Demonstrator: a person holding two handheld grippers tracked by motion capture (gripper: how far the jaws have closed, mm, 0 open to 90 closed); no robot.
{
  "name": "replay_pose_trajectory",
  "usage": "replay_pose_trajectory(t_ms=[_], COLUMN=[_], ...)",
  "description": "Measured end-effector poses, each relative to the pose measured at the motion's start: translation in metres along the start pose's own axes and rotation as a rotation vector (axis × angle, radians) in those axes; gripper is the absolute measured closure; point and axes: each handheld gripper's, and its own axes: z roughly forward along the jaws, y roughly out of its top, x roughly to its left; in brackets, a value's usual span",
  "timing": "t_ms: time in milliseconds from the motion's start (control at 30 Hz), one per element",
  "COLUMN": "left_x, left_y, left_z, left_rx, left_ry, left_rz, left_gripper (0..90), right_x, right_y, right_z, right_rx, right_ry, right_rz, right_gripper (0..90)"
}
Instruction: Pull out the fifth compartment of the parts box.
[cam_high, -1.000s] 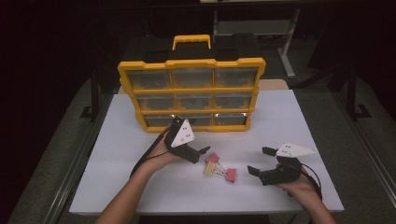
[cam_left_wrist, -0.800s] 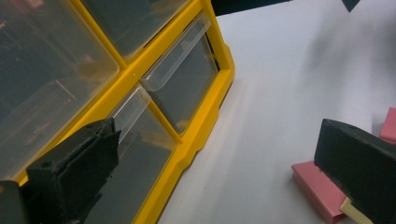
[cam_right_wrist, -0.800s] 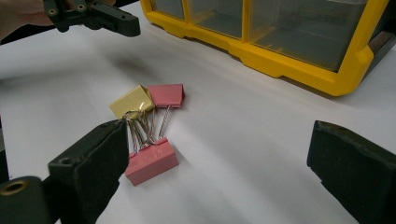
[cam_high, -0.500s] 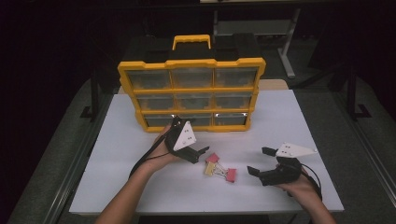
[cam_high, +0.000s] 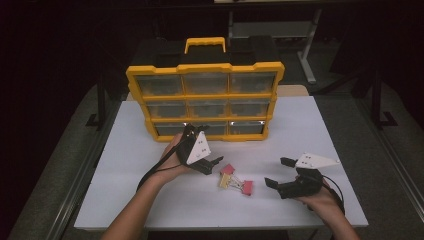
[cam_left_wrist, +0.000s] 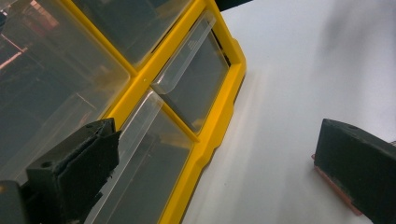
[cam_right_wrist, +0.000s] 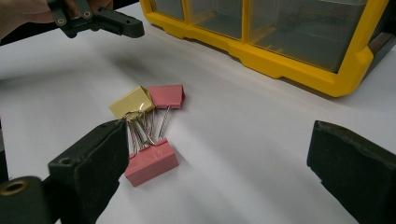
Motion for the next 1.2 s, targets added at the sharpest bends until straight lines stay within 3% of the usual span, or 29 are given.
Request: replay_pose_trajectory(t_ms=[267, 533, 1200], left_x=[-0.0015, -0.0037, -0.0072], left_y=[-0.0006, 0.0003, 0.0018], left_z=[0.0008, 0.0013, 0.0006], left_rx=[0.007, 0.019, 0.038], left_ry=[0.009, 0.025, 0.071], left_rz=[0.031, 0.096, 0.201], left_gripper=[0.0, 0.0, 0.0], right_x=[-0.0008, -0.0004, -0.0003], right_y=[-0.0005, -0.0007, -0.0005], right_z=[0.0001, 0.0005, 0.0001], right_rx=[0.002, 0.007, 0.006], right_ry=[-0.001, -0.002, -0.005], right_rz=[-0.005, -0.003, -0.008], right_gripper=[4.9, 4.9, 4.9])
